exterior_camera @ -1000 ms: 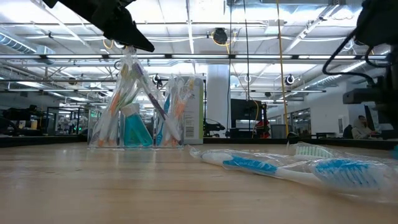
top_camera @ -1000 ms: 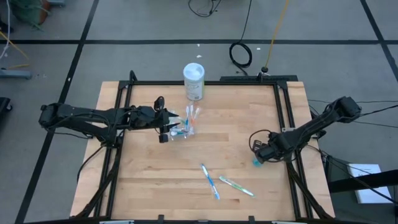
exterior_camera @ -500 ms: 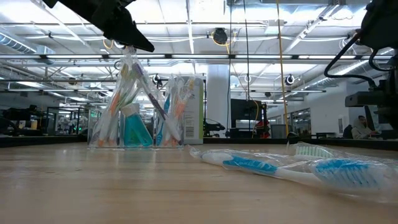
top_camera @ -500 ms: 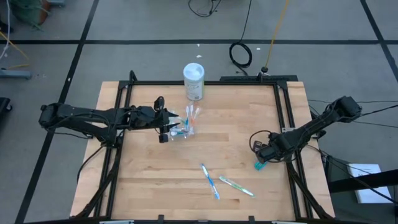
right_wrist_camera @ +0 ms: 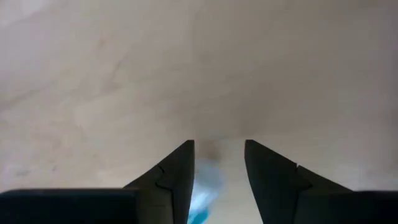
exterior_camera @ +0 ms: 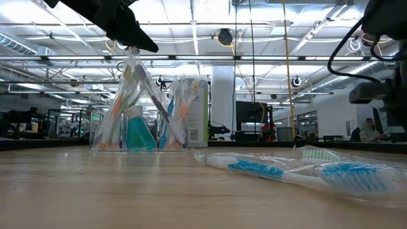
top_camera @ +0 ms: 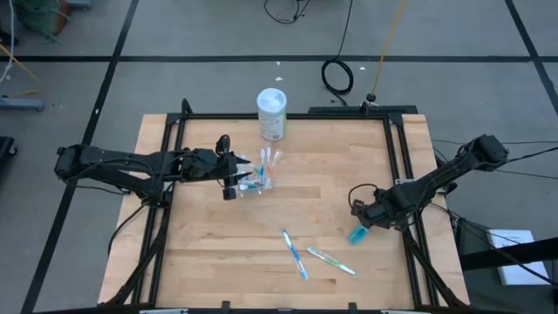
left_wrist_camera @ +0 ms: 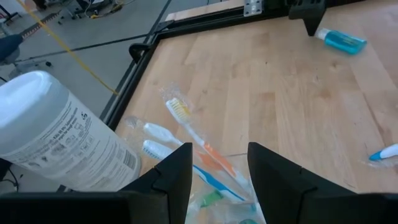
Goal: Pick & Place toothbrushing station
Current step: Put the mouthwash into the transparent organizer
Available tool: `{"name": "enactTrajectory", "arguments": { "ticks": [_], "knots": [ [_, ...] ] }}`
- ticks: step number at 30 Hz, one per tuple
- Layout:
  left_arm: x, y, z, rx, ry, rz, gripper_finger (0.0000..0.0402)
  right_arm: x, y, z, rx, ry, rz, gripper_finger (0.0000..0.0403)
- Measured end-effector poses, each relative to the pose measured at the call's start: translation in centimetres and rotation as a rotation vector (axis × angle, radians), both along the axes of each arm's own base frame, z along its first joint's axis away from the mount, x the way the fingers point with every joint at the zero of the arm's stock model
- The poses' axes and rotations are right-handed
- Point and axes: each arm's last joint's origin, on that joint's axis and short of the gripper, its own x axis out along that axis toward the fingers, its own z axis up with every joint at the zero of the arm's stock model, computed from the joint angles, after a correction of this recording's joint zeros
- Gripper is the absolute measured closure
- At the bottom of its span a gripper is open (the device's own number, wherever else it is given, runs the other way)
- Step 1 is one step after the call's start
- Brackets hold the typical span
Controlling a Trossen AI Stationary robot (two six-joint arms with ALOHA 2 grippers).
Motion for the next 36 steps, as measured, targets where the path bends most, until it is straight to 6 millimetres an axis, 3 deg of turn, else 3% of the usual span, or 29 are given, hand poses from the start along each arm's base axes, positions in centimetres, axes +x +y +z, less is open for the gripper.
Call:
{"name": "enactTrajectory", "arguments": {
  "ticks": [6, 10, 17, 26, 36],
  "knots": [
    [-0.1, 0.0, -0.2, -0.003, 0.023, 0.000, 0.0240, 0.8, 0.0, -0.6, 0.000, -0.008, -0.018, 0.0271],
    [-0.1, 0.0, -0.2, 0.000, 0.023, -0.002, 0.0240, 1.2, -0.2, -0.2, -0.105, -0.126, 0.121, 0.0271],
    [-0.1, 0.0, -0.2, 0.000, 0.022, -0.002, 0.0240, 1.1, 0.3, 1.3, -0.158, -0.314, 0.728, 0.0271],
    [0.0, 0.0, 0.0, -0.009, 0.003, 0.004, 0.0240, 0.4, 2.1, 1.6, -0.201, -0.449, 1.506, 0.0271],
    [0.3, 0.0, 0.5, -0.072, -0.082, 0.034, 0.0240, -0.3, 3.0, 1.2, -0.277, -0.452, 1.984, 0.0271]
  ]
}}
